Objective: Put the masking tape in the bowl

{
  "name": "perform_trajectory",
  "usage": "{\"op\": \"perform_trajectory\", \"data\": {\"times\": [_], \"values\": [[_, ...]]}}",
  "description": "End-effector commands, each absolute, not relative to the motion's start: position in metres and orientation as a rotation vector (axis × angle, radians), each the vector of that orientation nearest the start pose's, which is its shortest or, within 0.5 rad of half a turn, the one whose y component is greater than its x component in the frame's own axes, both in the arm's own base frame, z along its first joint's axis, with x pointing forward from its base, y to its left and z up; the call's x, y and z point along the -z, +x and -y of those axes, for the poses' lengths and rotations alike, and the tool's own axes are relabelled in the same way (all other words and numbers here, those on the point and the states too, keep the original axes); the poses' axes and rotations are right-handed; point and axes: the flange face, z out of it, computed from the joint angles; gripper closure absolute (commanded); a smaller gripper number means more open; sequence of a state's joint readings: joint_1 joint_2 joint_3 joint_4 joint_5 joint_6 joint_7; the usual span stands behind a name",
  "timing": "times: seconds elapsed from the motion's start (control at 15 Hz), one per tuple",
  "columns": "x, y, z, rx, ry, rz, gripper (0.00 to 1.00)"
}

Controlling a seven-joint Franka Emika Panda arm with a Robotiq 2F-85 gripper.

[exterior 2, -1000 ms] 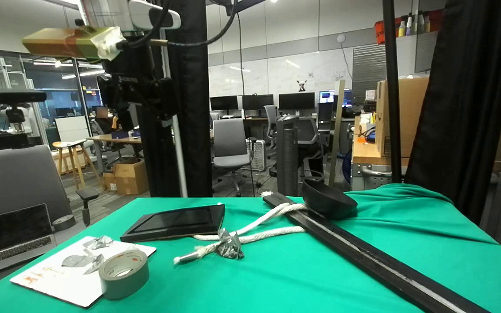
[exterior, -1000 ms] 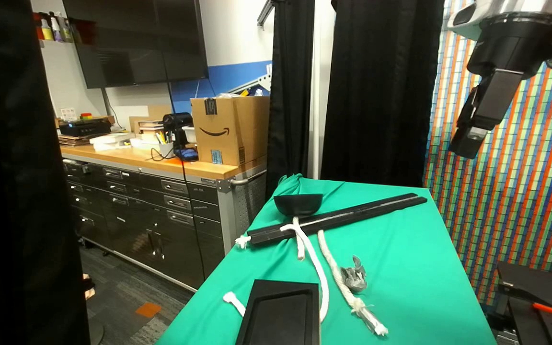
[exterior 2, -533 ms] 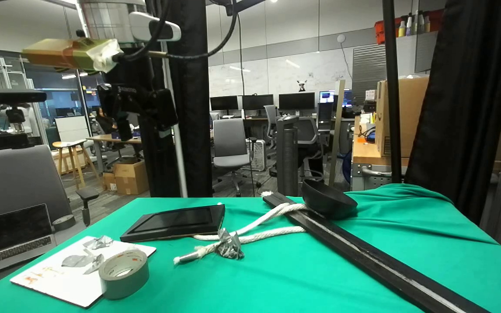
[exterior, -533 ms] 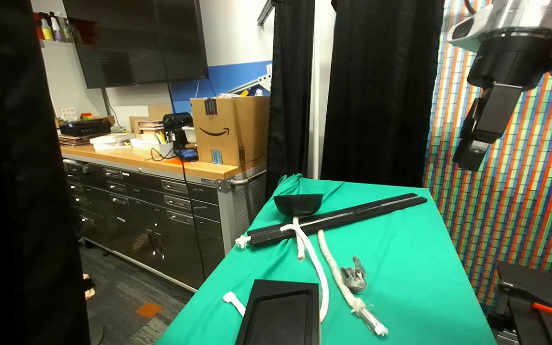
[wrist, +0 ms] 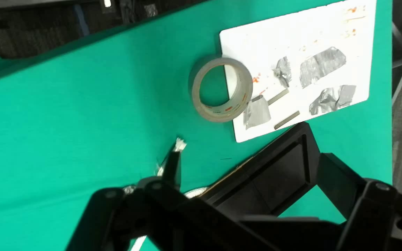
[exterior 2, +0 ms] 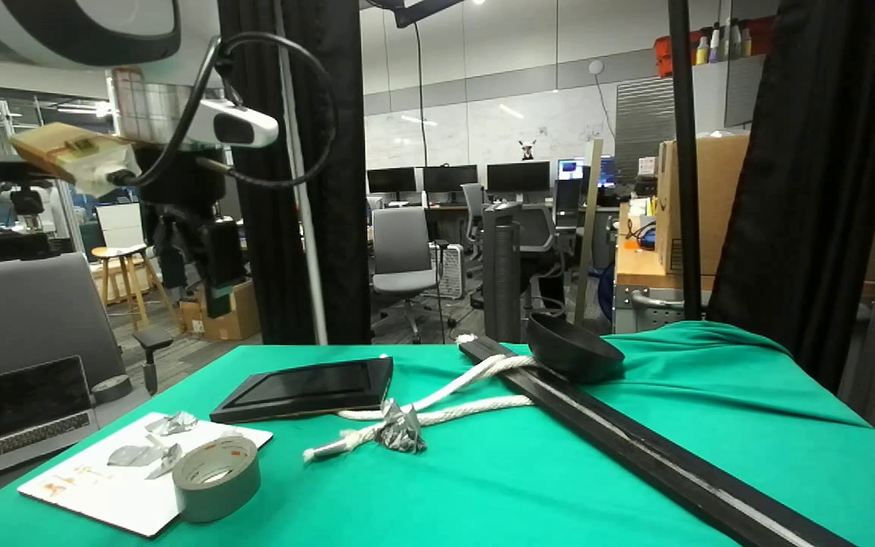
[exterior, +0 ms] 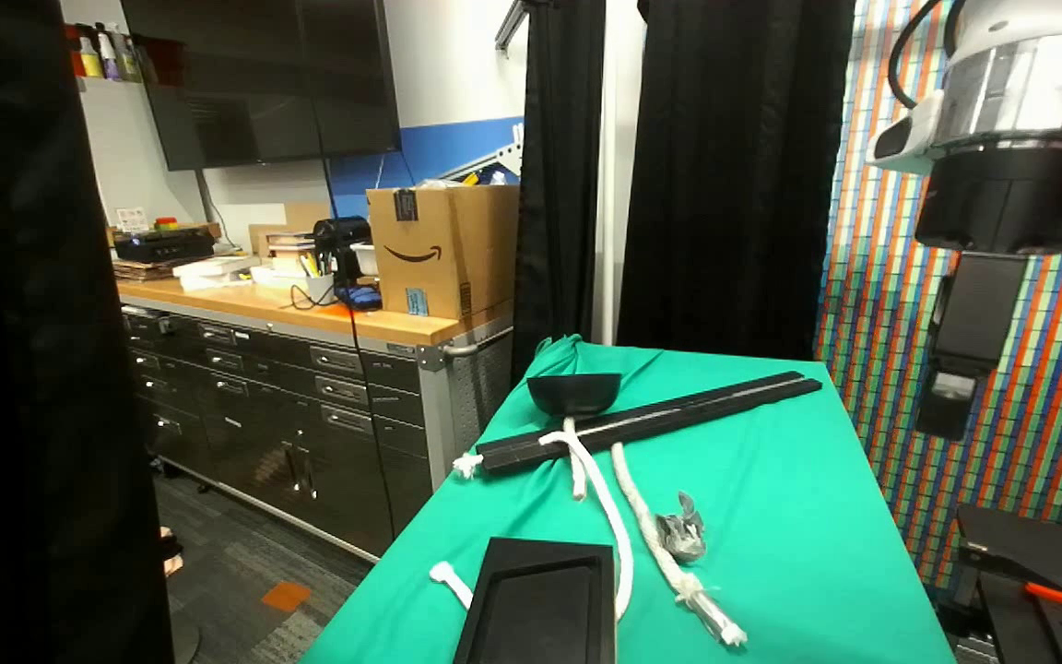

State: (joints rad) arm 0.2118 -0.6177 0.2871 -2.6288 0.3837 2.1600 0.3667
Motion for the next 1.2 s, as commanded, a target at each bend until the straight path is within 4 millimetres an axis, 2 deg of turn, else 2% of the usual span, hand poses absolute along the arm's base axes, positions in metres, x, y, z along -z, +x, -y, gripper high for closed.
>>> {"op": "perform_trajectory", "data": {"times": [0.0, 0.13, 0.33, 0.53, 0.8, 1.13], "values": [[-0.427, 0.325, -0.23, 0.049, -2.857, -0.275, 0.0], [-0.415, 0.328, -0.243, 0.06, -2.82, -0.333, 0.0], [-0.395, 0.335, -0.25, 0.124, -2.795, -0.381, 0.0], [-0.374, 0.342, -0.242, 0.168, -2.799, -0.389, 0.0], [-0.334, 0.336, -0.226, 0.077, -2.858, -0.451, 0.0], [-0.299, 0.325, -0.228, -0.014, -2.894, -0.46, 0.0]]}}
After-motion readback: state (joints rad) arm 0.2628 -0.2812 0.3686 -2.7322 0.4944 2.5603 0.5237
